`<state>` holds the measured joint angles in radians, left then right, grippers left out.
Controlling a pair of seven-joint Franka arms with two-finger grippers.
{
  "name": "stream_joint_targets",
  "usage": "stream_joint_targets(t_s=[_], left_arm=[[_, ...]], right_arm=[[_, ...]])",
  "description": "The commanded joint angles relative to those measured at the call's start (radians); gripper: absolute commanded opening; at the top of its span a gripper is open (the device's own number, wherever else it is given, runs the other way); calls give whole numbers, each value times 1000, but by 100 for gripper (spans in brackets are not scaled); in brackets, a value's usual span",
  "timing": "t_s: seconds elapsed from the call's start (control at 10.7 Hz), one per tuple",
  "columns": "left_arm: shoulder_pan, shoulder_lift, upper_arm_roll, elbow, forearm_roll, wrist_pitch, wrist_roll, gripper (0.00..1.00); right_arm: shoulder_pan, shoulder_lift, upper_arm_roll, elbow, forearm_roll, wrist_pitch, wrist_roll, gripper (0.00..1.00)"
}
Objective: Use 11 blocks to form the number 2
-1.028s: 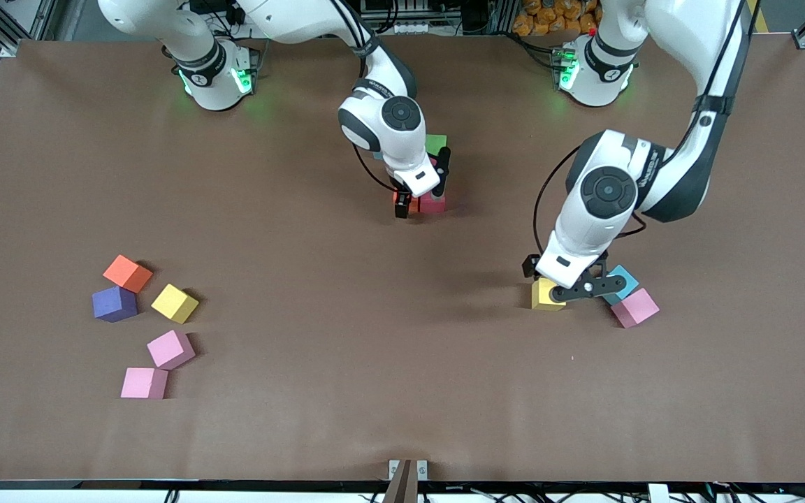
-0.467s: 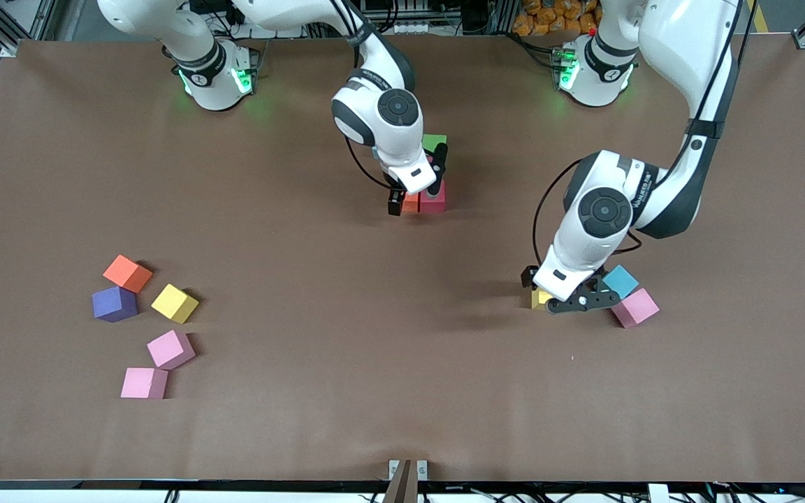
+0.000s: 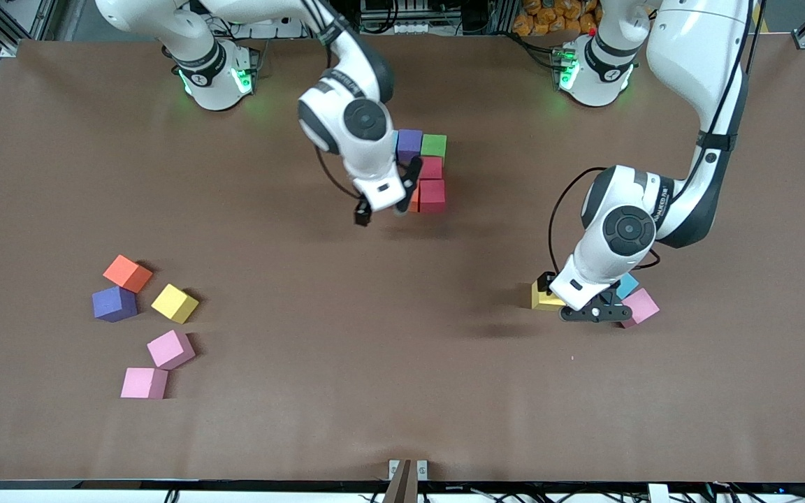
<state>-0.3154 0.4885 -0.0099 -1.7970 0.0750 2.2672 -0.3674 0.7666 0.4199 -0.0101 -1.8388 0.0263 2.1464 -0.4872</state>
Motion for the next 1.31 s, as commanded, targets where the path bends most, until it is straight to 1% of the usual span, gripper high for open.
stream_joint_targets(t_s=[0.0, 0.09, 0.19, 0.37, 0.65, 0.84, 0.93, 1.12, 1.21], left_arm=[[-4, 18, 4, 19, -72, 2, 25, 100], [-4, 24, 4, 18, -72, 6, 25, 100], [-4, 33, 4, 16, -70, 18, 25, 100], [-4, 51, 4, 16, -70, 47, 25, 100], [-4, 73, 4, 16, -72, 66, 25, 100], [-5, 73, 4, 5, -67, 66, 27, 100], [-4, 74, 4, -7, -63, 72, 30, 100], [-4, 76, 4, -25, -63, 100, 45, 100], [-4, 82, 4, -25, -63, 103, 44, 100]], right_arm=[[-151, -26, 7, -7, 4, -39, -190, 100], [-217, -33, 6, -7, 3, -42, -256, 100], [-277, -65, 6, -8, 3, -68, -281, 100], [-369, -107, 4, -8, -6, -85, -287, 100], [-553, -110, 4, -2, 1, -72, -381, 100], [-680, -75, 6, 35, 3, -79, -453, 100], [-743, -43, 6, 56, 3, -69, -537, 100], [-820, 72, 6, 157, 3, -62, -695, 100], [-834, 118, 6, 185, 4, -53, -706, 100]])
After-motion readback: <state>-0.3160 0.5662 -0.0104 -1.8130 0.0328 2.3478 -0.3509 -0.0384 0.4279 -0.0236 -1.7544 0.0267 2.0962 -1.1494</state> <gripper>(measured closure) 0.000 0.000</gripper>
